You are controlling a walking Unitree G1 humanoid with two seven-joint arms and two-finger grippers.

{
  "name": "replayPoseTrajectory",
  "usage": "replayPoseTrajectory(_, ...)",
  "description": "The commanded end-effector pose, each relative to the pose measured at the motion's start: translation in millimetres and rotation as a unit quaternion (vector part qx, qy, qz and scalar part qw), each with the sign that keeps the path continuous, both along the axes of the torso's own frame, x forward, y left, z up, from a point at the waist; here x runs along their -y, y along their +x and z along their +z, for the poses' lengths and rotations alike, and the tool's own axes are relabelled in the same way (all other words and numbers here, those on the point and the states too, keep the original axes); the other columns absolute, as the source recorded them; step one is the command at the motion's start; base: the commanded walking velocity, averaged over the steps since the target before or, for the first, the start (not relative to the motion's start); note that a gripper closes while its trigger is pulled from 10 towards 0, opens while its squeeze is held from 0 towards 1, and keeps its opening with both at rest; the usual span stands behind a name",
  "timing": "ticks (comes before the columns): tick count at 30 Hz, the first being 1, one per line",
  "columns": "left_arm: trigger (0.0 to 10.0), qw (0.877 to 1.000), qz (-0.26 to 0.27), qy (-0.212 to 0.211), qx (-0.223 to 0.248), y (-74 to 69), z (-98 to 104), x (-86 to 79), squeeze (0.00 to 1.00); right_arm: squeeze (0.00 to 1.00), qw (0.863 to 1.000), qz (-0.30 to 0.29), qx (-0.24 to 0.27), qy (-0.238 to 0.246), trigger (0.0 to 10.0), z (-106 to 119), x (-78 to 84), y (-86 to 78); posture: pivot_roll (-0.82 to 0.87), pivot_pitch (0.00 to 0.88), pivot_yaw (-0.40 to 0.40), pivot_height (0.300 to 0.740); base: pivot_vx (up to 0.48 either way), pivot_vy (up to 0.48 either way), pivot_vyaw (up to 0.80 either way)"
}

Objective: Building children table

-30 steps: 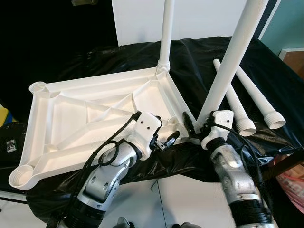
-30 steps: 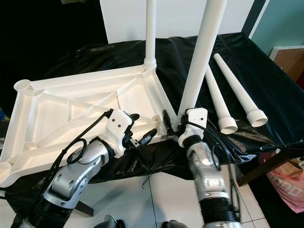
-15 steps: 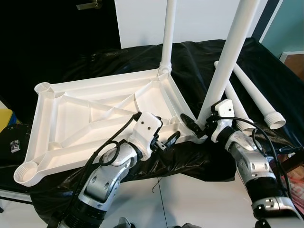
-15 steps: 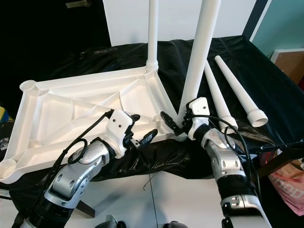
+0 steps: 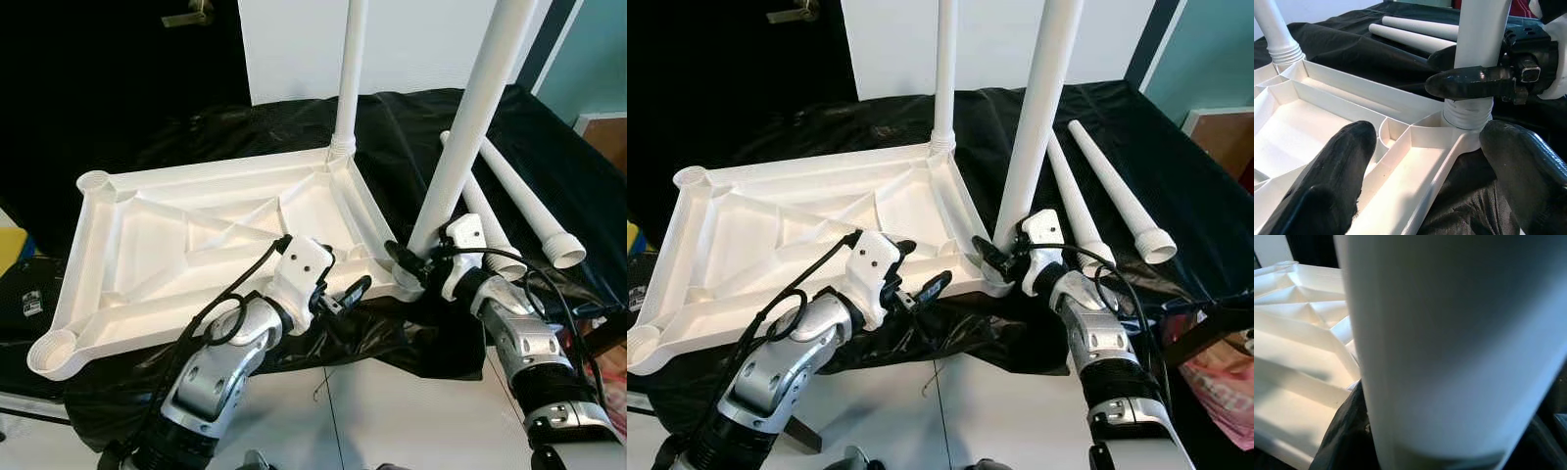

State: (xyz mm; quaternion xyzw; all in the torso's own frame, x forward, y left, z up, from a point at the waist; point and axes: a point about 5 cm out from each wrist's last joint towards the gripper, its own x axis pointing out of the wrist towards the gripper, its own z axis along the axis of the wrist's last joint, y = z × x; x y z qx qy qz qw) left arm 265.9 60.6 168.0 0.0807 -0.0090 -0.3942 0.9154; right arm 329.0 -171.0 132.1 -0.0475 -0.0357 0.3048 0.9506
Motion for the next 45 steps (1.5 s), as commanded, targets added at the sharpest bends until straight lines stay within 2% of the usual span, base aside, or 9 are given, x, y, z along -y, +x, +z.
replayPoseTrajectory(1, 10.0, 1.0, -0.02, 0.008, -0.002, -4.0, -1.4, 2.8, 0.0, 0.0, 0.999, -0.001, -0.038, -0.007, 10.0, -18.0, -5.4, -4.4, 0.01, 0.028, -0.025, 0.74, 0.0, 0.0, 0.0)
replayPoseTrajectory(10, 10.0, 1.0, -0.023, 0.011, -0.005, -5.6, -4.3, 4.1, 0.0, 0.0, 0.984, -0.161, -0.071, 0.032, 10.0, -29.0, -24.5, -6.5, 0.0, 0.033, -0.024, 0.74, 0.0, 0.0, 0.0)
replayPoseTrajectory(16, 10.0, 1.0, 0.0, 0.006, -0.01, 0.2, -4.5, 2.1, 0.0, 0.0, 0.958, -0.278, -0.061, 0.035, 10.0, -30.6, -23.3, -7.6, 0.0, 0.035, -0.032, 0.74, 0.0, 0.0, 0.0)
replayPoseTrajectory(20, 10.0, 0.998, 0.049, -0.021, -0.02, 13.4, -1.3, -7.7, 0.0, 0.0, 0.913, -0.397, -0.064, 0.071, 10.0, -30.4, -27.9, -12.4, 0.0, 0.036, -0.045, 0.74, 0.0, 0.0, 0.0)
replayPoseTrajectory(24, 10.0, 0.996, 0.084, -0.004, -0.022, 21.7, -4.7, -13.3, 0.0, 0.0, 0.931, -0.354, -0.035, 0.086, 10.0, -16.2, -35.6, -7.9, 0.0, 0.033, -0.047, 0.74, 0.0, 0.0, 0.0)
replayPoseTrajectory(35, 10.0, 0.989, 0.137, 0.033, -0.035, 34.5, -13.3, -29.7, 0.0, 0.0, 0.934, -0.342, 0.007, 0.098, 10.0, -2.9, -32.0, -9.5, 0.0, 0.035, -0.05, 0.74, 0.0, 0.0, 0.0)
replayPoseTrajectory(36, 10.0, 0.989, 0.138, 0.045, -0.031, 35.2, -15.1, -31.2, 0.0, 0.77, 0.935, -0.341, 0.009, 0.099, 10.0, -2.8, -31.1, -10.9, 0.0, 0.039, -0.048, 0.74, 0.0, 0.0, 0.0)
replayPoseTrajectory(37, 10.0, 0.988, 0.14, 0.056, -0.027, 36.1, -16.4, -32.9, 0.0, 1.0, 0.938, -0.331, 0.01, 0.104, 10.0, -2.8, -30.8, -12.8, 0.0, 0.042, -0.046, 0.74, 0.0, 0.0, 0.0)
replayPoseTrajectory(45, 10.0, 0.982, 0.151, 0.113, -0.029, 42.3, -23.8, -41.1, 0.0, 1.0, 0.941, -0.323, 0.018, 0.102, 10.0, -4.0, -23.7, -17.7, -0.01, 0.049, -0.034, 0.74, 0.0, 0.0, 0.0)
